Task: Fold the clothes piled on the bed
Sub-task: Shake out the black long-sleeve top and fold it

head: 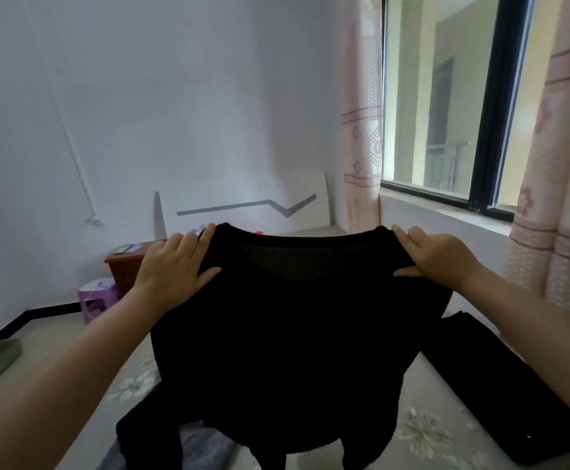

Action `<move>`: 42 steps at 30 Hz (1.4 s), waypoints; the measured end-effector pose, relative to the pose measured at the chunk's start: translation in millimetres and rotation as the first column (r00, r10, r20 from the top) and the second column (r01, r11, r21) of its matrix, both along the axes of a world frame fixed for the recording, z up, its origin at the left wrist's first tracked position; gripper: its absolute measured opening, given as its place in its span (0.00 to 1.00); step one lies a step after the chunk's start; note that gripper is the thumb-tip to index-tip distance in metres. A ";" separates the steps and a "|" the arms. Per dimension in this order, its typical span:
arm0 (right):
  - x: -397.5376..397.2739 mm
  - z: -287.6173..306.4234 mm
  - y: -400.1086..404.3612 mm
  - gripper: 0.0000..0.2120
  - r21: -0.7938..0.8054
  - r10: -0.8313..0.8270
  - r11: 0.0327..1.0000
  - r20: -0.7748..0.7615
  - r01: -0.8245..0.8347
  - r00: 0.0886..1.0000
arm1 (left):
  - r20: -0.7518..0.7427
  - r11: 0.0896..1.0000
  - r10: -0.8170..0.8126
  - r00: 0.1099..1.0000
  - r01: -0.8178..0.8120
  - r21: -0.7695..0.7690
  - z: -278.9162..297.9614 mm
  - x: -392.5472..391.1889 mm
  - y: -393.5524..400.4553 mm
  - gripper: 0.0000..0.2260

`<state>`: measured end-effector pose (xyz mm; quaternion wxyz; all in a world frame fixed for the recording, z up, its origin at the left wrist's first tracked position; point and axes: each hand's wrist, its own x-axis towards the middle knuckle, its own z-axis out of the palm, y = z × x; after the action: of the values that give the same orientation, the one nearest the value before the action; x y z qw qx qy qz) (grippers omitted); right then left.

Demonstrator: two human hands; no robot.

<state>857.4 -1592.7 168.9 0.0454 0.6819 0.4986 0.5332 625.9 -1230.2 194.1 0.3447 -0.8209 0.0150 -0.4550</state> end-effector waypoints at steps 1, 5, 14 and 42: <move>-2.7 2.2 -2.1 0.34 0.005 -0.001 1.000 -0.007 0.001 1.000 | 0.030 1.000 -0.008 1.000 0.007 0.030 5.9 -1.5 0.8 0.27; -2.8 -14.7 -6.7 0.35 -0.014 0.006 1.000 -0.009 -0.006 1.000 | -0.237 0.999 -0.020 0.971 0.013 -0.031 -30.4 -1.3 -13.3 0.30; -24.3 -20.9 -2.3 0.37 0.135 -0.101 0.983 -0.162 0.124 0.982 | 0.100 0.965 0.125 0.987 -0.097 -0.244 -19.5 -9.2 -13.7 0.28; -39.4 -126.9 45.1 0.11 -0.042 -0.100 0.988 -0.912 0.152 0.397 | -0.571 0.581 0.127 0.811 -0.527 -0.620 -138.8 24.0 -4.5 0.26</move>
<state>818.0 -1547.6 42.0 -0.2094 0.8984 0.3771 0.0832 649.9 -1234.7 55.3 0.0370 -0.9585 -0.2501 -0.1321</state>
